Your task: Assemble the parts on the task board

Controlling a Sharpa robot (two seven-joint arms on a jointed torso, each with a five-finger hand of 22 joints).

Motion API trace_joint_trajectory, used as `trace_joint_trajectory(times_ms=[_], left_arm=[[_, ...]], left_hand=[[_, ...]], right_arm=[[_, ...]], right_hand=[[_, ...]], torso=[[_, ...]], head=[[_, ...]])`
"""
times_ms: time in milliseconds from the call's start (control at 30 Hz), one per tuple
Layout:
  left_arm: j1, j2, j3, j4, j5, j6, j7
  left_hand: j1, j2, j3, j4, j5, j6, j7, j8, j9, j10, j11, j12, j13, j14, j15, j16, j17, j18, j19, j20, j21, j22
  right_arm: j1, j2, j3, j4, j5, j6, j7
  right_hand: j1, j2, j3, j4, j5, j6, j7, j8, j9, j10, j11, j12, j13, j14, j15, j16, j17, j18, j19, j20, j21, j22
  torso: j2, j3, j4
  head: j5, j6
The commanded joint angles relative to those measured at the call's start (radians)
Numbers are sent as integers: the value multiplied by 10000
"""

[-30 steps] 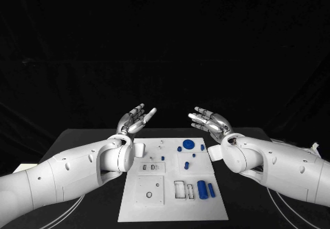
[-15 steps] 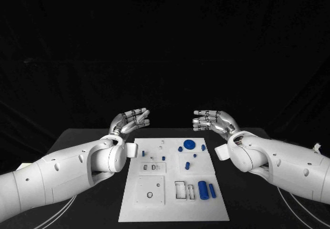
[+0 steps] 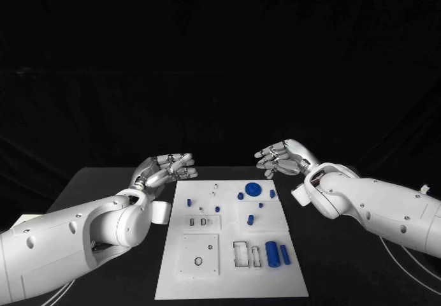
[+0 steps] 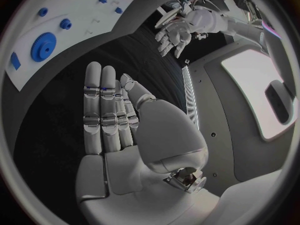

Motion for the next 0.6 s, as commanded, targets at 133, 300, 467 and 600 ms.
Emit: trace_joint_trajectory(times_ms=[133, 300, 467, 600], left_arm=[[55, -405, 38, 794, 568, 712, -117], [64, -526, 67, 1150, 620, 816, -198], [66, -585, 91, 1406, 637, 908, -275], [66, -616, 100, 1545, 641, 984, -360]], left_hand=[[15, 82, -26, -62, -26, 79, -17, -68, -21, 116, 6, -63, -19, 88, -6, -68, 15, 50, 80, -21, -16, -35], [-4, 100, -51, -75, -24, 87, -3, -105, -31, 122, 16, -107, -25, 74, 4, -121, 16, 45, 87, -18, -48, -63], [-23, 120, -76, -91, -22, 94, 8, -146, -39, 127, 27, -155, -29, 53, 17, -182, 15, 40, 85, -10, -87, -97], [-44, 140, -103, -106, -21, 97, 18, -188, -44, 129, 38, -202, -31, 31, 31, -242, 13, 38, 79, -1, -127, -130]], right_arm=[[260, 43, 57, 134, -4652, 939, -2019], [470, 99, 88, 232, -6313, 1309, -2763], [686, 212, 97, 383, -7836, 1747, -3352], [816, 306, 100, 488, -8621, 1952, -3633]], right_hand=[[-813, -395, 176, 30, 390, 658, -349, -177, 11, 802, -414, -256, 157, 637, -323, 3606, 2185, -248, 1224, -289, 3514, 3420], [-1221, -590, 316, 65, 292, 795, -306, -396, 61, 626, -329, -666, 280, 659, -259, 7190, 5935, -714, 1570, -304, 6473, 6984], [-1533, -827, 351, 159, 263, 861, -322, -583, 116, 490, -284, -776, 413, 611, -210, 8835, 7900, -899, 1598, -211, 7856, 8683], [-1595, -925, 410, 226, 315, 871, -356, -657, 156, 376, -274, -777, 527, 513, -192, 9350, 8470, -928, 1492, -132, 8329, 9208]], torso=[[609, -20, 221], [861, -54, 372], [1084, -93, 458], [1257, -106, 539]], head=[[-178, 135], [-326, 216], [-439, 325], [-512, 398]])
